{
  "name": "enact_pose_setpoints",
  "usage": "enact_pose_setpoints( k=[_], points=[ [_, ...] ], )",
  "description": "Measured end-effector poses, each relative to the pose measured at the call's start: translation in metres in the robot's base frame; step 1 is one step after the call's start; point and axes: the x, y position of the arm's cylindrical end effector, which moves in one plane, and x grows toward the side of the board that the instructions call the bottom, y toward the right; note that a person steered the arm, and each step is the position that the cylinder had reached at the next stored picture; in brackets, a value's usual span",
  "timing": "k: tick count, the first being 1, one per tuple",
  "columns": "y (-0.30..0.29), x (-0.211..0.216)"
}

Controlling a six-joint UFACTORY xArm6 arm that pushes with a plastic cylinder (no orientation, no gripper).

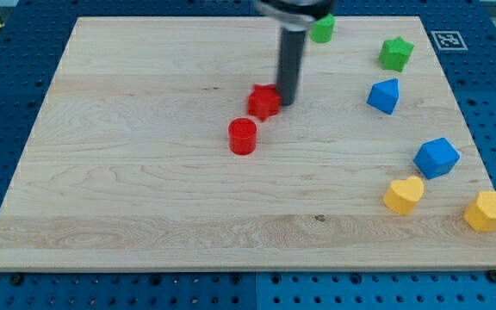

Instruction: Slide the red circle closer to the red star

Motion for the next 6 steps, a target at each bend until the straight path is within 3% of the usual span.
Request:
enact_pose_setpoints(
  k=[1,2,4,5,6],
  points=[
    [-0.048,0.012],
    [-0.055,0.024],
    [0.024,0.046],
    [0.017,0.089],
    [0.012,0.088]
  ],
)
